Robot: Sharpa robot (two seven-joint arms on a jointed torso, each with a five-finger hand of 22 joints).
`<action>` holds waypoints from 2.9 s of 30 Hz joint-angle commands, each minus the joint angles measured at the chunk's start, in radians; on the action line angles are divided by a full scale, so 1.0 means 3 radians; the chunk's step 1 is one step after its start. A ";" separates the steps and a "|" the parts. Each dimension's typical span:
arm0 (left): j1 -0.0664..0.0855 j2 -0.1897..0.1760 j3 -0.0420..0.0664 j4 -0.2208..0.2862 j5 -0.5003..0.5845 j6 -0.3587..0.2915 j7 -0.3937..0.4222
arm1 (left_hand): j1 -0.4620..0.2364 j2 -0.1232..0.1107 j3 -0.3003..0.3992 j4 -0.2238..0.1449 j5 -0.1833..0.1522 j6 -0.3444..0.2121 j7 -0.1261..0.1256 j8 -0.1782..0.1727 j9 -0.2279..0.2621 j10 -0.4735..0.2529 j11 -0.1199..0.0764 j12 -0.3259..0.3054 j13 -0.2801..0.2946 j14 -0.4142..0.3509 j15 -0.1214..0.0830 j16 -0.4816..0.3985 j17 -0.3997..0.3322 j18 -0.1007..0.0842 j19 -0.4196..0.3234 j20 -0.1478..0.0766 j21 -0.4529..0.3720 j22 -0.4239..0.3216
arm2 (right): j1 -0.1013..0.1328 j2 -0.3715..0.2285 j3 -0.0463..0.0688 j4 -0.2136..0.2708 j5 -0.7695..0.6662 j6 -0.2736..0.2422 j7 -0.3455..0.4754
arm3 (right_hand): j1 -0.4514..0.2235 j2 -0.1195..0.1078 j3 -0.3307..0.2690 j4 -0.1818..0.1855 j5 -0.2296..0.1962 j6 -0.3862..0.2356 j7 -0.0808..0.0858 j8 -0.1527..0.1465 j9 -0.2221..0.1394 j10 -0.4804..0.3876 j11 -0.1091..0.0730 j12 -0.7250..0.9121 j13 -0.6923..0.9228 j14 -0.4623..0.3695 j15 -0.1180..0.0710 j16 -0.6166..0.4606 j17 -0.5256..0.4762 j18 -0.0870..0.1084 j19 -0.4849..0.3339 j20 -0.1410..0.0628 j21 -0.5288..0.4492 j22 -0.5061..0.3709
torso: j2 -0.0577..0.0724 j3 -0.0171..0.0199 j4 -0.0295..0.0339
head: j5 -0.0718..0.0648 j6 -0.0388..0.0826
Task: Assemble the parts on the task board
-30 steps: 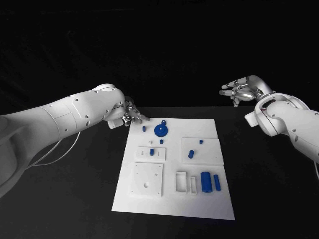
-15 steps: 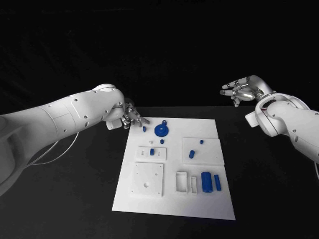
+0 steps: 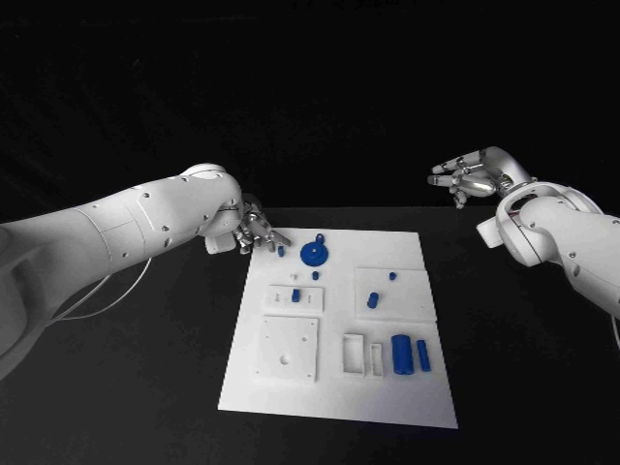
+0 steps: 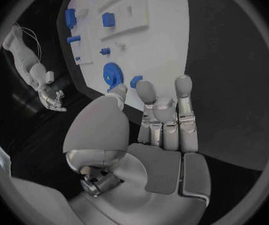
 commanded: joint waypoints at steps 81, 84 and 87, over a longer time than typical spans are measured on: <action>0.0058 -0.0689 -0.0012 0.1286 0.0150 -0.0635 -0.0053 | 0.0209 0.0618 0.0363 -0.1349 0.1282 0.0036 -0.0074 0.0085 0.0768 0.0153 -0.0055 0.0084 -0.0243 0.0186 -0.0019 0.0074 0.0165 0.0213 0.0027 0.0210 0.0194 0.0057 | -0.0025 0.0007 0.0001 -0.0026 0.0009 0.0046 0.0035 | 0.0004 -0.0036 0.0013 0.0060 -0.0001 -0.0022 -0.0003 0.0007 -0.0004 -0.0014 0.0008 0.0003 -0.0001 -0.0004 0.0013 -0.0008 0.0000 0.0050 0.0114 0.0006 -0.0003 0.0000 | -0.0041 -0.0002 0.0021 | 0.0025 -0.0012; 0.0061 -0.0773 -0.0023 0.1481 -0.0099 -0.0629 -0.0048 | 0.0210 0.0612 0.0363 -0.1353 0.1288 0.0044 -0.0074 0.0075 0.0760 0.0153 -0.0055 0.0097 -0.0275 0.0189 -0.0016 0.0071 0.0172 0.0228 0.0024 0.0227 0.0202 0.0057 | -0.0043 -0.0015 0.0001 0.0003 0.0010 0.0044 0.0033 | 0.0004 -0.0036 0.0013 0.0060 -0.0001 -0.0022 -0.0003 0.0007 -0.0004 -0.0014 0.0008 0.0003 -0.0001 -0.0004 0.0013 -0.0008 0.0000 0.0050 0.0114 0.0006 -0.0003 0.0000 | -0.0045 -0.0005 0.0023 | 0.0024 -0.0020; 0.0062 -0.0828 -0.0032 0.1621 -0.0239 -0.0621 -0.0048 | 0.0215 0.0607 0.0361 -0.1351 0.1291 0.0048 -0.0075 0.0074 0.0759 0.0154 -0.0055 0.0100 -0.0284 0.0191 -0.0015 0.0072 0.0175 0.0232 0.0022 0.0233 0.0202 0.0056 | -0.0056 -0.0032 0.0001 0.0026 0.0010 0.0041 0.0032 | 0.0004 -0.0036 0.0013 0.0060 -0.0001 -0.0022 -0.0003 0.0007 -0.0004 -0.0014 0.0008 0.0003 -0.0001 -0.0004 0.0013 -0.0008 0.0000 0.0050 0.0114 0.0006 -0.0003 0.0000 | -0.0048 -0.0004 0.0026 | 0.0032 -0.0023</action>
